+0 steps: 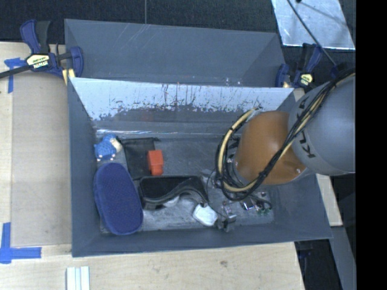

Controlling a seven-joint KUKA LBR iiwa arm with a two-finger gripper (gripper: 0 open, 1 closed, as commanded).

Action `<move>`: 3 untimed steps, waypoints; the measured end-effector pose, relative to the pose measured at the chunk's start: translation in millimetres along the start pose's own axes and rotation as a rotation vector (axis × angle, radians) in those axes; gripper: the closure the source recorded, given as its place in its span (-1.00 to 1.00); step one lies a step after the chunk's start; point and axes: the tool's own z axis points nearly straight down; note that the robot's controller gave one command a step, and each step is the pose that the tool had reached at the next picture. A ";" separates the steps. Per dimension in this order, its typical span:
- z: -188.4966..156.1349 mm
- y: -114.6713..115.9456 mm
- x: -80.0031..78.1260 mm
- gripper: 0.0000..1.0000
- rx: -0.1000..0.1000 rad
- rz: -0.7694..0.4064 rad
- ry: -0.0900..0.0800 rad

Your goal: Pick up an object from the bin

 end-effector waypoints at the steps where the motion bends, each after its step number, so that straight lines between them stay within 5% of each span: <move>1: -20.1 18.9 -79.6 -1.00 -0.002 0.109 0.000; 2: -18.9 17.3 -77.5 1.00 -0.001 0.112 0.001; 3: -201.7 -4.3 -62.4 1.00 0.002 0.067 -0.005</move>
Offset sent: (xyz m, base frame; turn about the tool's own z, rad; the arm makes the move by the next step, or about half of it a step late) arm 0.0679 0.0379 0.0190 0.1121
